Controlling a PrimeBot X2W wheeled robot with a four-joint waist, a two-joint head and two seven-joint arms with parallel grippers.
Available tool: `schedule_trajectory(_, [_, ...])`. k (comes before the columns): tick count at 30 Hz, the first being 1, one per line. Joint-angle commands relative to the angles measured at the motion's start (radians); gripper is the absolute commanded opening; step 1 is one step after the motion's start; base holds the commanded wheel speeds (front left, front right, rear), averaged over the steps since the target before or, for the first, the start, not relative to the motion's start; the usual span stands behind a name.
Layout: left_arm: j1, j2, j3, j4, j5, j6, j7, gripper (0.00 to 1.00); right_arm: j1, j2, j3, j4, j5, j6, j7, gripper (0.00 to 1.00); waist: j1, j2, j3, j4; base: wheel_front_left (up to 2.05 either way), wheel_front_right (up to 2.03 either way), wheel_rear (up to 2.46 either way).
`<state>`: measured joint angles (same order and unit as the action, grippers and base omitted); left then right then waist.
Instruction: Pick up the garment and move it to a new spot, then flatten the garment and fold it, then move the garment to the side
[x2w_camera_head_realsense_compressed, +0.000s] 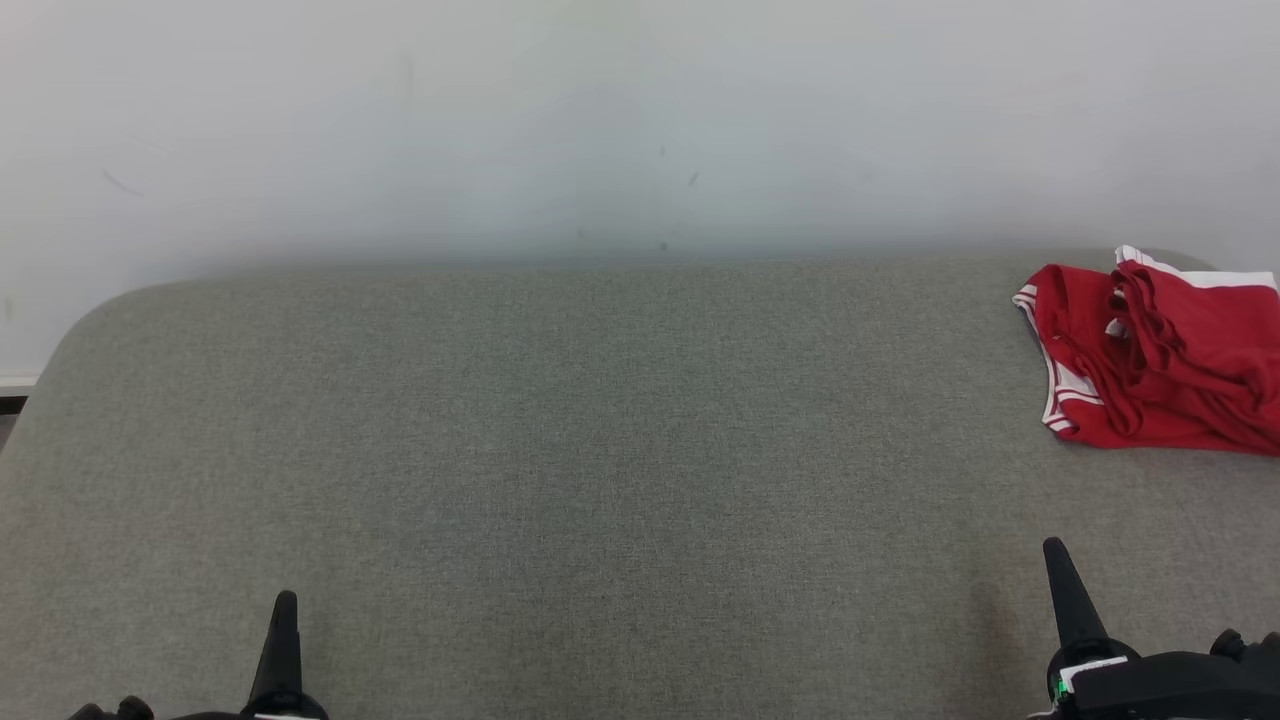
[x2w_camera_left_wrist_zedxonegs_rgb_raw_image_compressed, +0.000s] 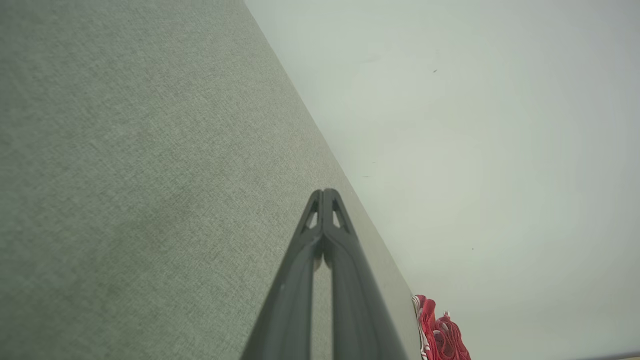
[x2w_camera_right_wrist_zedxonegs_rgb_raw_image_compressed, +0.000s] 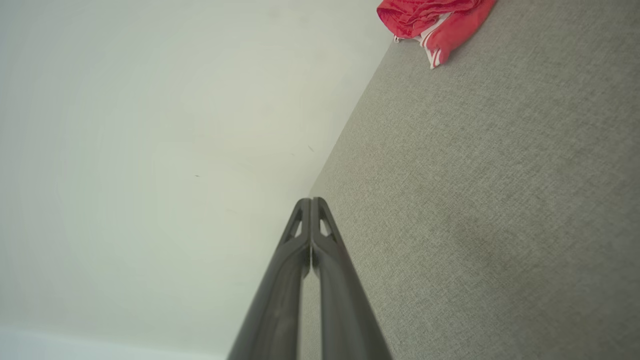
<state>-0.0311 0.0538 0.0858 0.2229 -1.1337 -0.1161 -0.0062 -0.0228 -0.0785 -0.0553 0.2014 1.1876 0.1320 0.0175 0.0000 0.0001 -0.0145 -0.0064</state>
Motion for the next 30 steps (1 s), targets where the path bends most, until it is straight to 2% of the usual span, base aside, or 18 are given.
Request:
schedule_trajectory(1, [-0.025, -0.001, 0.005, -0.003, -0.038, -0.008, 0.008, 0.0, -0.022, 0.002, -0.006, -0.005, 0.029, -0.001, 0.005, 0.0, 0.0, -0.0001, 0.001, 0.0, 0.0, 0.0, 0.0])
schedule_trajectory(30, [-0.058, -0.002, 0.019, 0.012, -0.286, -0.013, 0.072, 0.0, -0.06, 0.014, -0.032, 0.022, 0.256, -0.002, 0.053, 0.0, 0.0, -0.0001, 0.009, 0.003, 0.0, 0.0, 0.0])
